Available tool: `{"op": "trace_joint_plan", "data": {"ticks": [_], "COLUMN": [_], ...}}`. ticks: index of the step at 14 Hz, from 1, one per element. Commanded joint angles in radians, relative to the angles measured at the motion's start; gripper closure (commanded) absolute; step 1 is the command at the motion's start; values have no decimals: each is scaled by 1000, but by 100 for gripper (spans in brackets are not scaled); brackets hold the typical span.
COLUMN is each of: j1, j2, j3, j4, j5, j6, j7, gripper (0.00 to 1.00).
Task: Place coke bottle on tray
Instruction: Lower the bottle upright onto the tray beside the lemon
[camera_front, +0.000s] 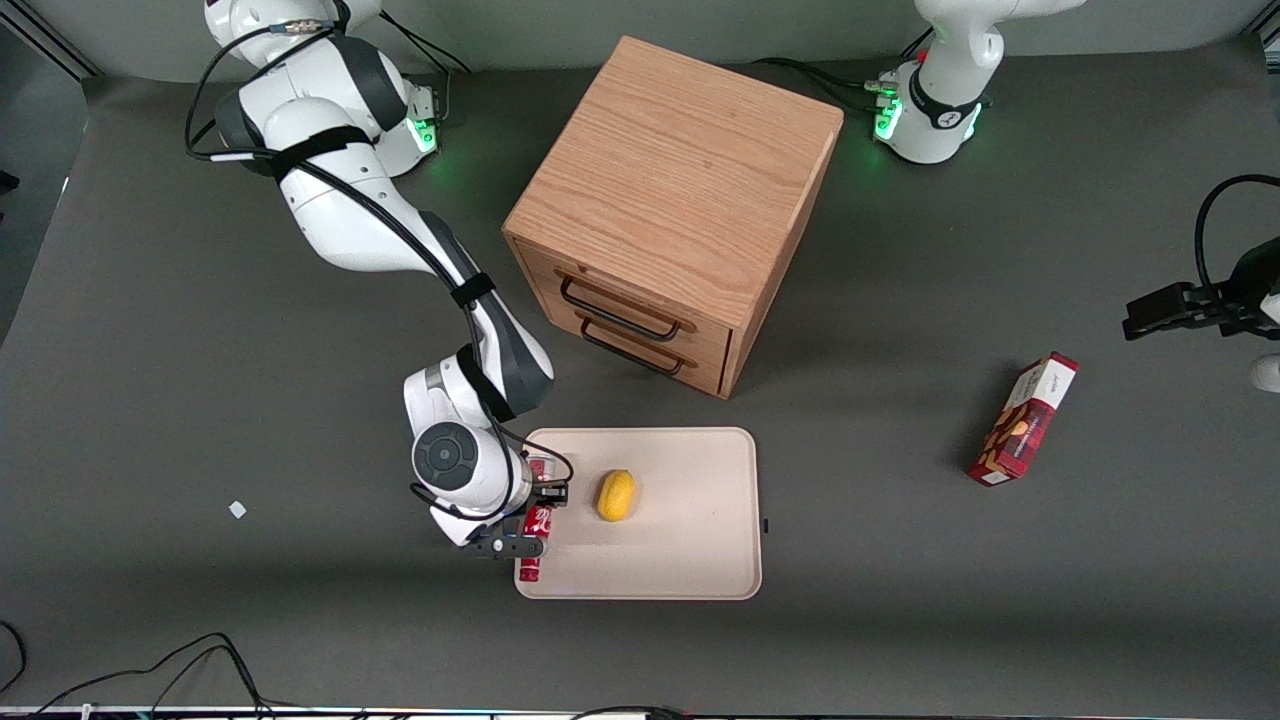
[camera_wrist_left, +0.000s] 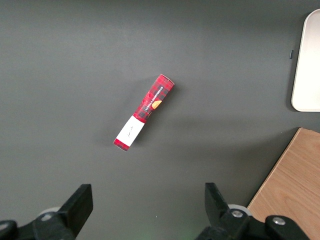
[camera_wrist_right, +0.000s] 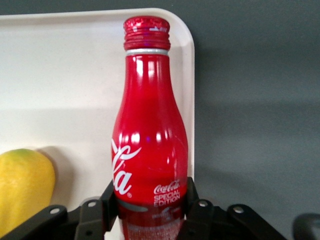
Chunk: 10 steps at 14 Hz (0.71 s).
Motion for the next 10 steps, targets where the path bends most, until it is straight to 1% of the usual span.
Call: {"op": "trace_joint_plan", "data": {"ticks": [1, 2, 10], "j1": [11, 11, 6], "j2": [19, 19, 19], "j3": [-15, -15, -15], "j4": [42, 42, 35], "j5": [-8, -8, -8], "j6": [-1, 5, 13], "j7": [-15, -15, -15], "gripper": [2, 0, 0]}}
